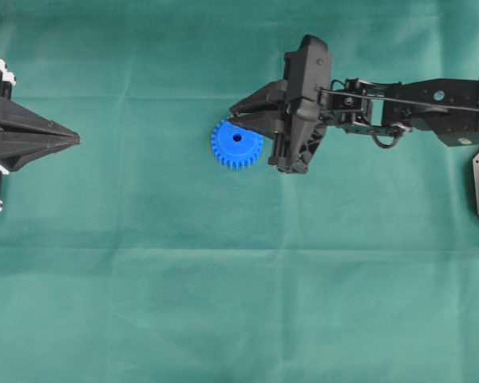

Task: Insert the shaft placed at a random location into the center hole of the medium gear at another random location.
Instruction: 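Carry the held shaft left to above the blue gear's center hole, then align the shaft tip over the gear hole with the right gripper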

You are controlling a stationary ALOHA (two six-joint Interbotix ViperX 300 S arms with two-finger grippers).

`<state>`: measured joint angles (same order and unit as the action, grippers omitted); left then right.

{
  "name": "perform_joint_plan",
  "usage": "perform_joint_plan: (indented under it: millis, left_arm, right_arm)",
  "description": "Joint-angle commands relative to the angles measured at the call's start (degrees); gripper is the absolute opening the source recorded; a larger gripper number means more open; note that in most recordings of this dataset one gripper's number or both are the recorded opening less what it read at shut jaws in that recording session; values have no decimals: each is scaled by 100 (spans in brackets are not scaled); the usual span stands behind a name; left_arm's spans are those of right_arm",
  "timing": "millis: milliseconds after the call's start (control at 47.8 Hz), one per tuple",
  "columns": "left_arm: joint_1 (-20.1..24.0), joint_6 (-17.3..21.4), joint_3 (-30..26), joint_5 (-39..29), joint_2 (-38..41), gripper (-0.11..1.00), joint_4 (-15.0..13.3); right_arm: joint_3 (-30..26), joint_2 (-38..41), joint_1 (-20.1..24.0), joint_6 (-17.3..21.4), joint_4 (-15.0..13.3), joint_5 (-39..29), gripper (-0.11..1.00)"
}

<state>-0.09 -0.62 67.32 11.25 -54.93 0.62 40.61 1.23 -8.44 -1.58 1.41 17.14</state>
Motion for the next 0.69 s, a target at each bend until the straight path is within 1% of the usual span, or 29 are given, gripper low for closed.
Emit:
perform_joint_plan:
  millis: [0, 335, 669]
  left_arm:
    - [18, -9, -114, 18, 44, 0, 9]
    - [18, -9, -114, 26, 35, 0, 9]
    - [18, 0, -114, 18, 44, 0, 18]
  right_arm:
    - [-158, -44, 18, -35, 9, -9, 13]
    - [-79, -35, 18, -26, 53, 26, 13]
    - [-44, 211, 35, -18, 132, 158, 13]
